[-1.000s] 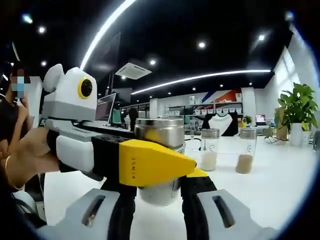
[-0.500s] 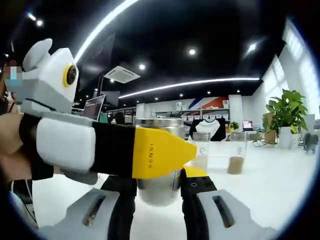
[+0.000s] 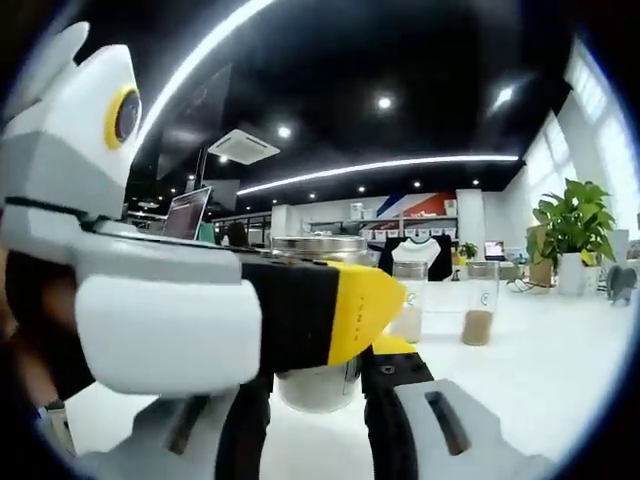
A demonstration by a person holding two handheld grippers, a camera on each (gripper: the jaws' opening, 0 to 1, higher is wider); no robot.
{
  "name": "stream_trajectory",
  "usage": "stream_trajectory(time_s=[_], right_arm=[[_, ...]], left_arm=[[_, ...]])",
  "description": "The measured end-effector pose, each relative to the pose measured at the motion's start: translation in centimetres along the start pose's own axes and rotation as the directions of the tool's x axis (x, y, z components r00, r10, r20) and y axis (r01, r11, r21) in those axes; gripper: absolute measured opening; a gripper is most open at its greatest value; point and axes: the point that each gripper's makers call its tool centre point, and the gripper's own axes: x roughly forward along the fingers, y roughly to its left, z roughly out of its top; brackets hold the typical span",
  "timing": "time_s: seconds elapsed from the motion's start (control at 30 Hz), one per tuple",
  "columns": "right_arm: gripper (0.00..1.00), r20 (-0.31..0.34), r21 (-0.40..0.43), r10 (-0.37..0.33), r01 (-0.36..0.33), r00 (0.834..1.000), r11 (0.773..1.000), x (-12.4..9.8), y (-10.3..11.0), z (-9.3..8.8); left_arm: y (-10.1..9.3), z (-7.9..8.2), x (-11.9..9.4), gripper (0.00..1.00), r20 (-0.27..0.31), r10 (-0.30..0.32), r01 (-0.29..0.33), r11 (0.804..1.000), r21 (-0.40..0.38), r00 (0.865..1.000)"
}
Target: Rotate the seasoning bottle until the label or dispensing opening points toward the visible target arrow and the bottle remains upright within the marked orientation range
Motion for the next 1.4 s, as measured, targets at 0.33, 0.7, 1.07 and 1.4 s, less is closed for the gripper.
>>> stream_trajectory(time_s=[0.33, 0.7, 1.07, 1.4], right_arm=[[0.31, -0.005, 0.018, 0.012, -0.012, 1.000, 1.000, -0.5, -0.8, 0.0], [0.30, 0.000, 0.030, 0.168, -0.168, 0.986, 0.985, -1.0, -0.2, 0.5], [0.31, -0.021, 0.030, 0.364, -0.364, 0.931, 0.931, -2.1, 1.2, 0.8], [0.34, -0.056, 0.000, 0.469, -0.470, 0.881, 0.883, -3.2, 2.1, 0.3]], left_arm=[[-0.8, -0.1, 0.4, 0.37, 0.004, -0.143, 0.143, 0.990, -0.012, 0.990], [-0.7, 0.0, 0.6, 0.36, -0.006, -0.347, 0.348, 0.937, 0.019, 0.938], [-2.2, 0.3, -1.1, 0.36, -0.021, -0.617, 0.617, 0.787, -0.007, 0.787], [-3.5, -0.2, -2.2, 0.36, -0.081, -0.710, 0.714, 0.699, 0.039, 0.699]])
